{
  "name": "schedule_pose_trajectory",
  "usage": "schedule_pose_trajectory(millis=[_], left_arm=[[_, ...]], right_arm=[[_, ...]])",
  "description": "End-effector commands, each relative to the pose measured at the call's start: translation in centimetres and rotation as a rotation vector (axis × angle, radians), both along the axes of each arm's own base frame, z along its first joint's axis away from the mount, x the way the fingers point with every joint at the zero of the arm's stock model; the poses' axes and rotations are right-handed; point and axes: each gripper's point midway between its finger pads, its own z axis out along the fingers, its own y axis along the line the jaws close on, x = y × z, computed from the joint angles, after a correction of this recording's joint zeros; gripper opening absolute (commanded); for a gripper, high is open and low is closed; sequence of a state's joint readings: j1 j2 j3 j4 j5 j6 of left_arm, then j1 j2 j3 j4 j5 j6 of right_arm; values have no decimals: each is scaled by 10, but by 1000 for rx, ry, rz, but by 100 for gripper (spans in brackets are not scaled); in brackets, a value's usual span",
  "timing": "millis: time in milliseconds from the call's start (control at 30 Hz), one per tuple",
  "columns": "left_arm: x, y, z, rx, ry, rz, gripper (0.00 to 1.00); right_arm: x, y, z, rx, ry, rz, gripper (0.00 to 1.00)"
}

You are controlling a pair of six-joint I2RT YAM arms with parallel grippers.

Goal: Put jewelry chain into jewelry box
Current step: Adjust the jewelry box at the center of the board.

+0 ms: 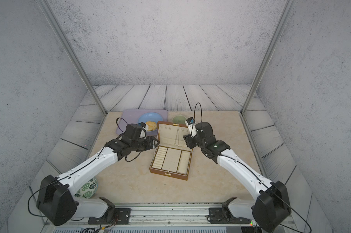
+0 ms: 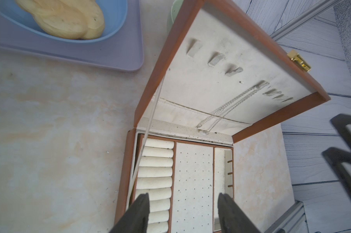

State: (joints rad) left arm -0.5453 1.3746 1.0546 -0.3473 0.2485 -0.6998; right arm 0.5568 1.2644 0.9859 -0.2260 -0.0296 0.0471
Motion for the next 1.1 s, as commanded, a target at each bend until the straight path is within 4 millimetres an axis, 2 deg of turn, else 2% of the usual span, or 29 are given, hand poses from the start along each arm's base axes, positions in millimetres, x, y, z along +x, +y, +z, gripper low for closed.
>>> schedule_pose_trajectory(millis=[0, 100, 167, 367, 500, 600, 800, 933, 1067], left_arm=[[7, -13, -1, -77, 56, 11, 60], [11, -18, -10, -85, 84, 20, 59], [15, -21, -15, -103, 125, 51, 55], [29, -27, -25, -172, 247, 217, 51], [38, -26, -29, -236, 300, 357, 49], [45, -30, -23, -242, 275, 366, 50], [45, -29, -14, 20, 80, 115, 52], [36, -18, -19, 321, -106, -129, 56], [38, -8, -16, 594, -336, -296, 61]], right_arm=[[-10, 10, -6, 77, 27, 19, 64], [-14, 7, -18, 54, 82, 5, 64], [-16, 4, -26, 40, 102, -11, 64], [-16, 6, -37, 62, 53, -27, 63], [-19, 15, -44, 48, 21, 1, 63], [-21, 18, -51, 30, 25, 12, 64], [-25, 16, -49, 30, 12, 20, 66], [-26, 12, -41, 25, -27, 22, 70], [-29, 13, -42, 39, -37, 33, 74]])
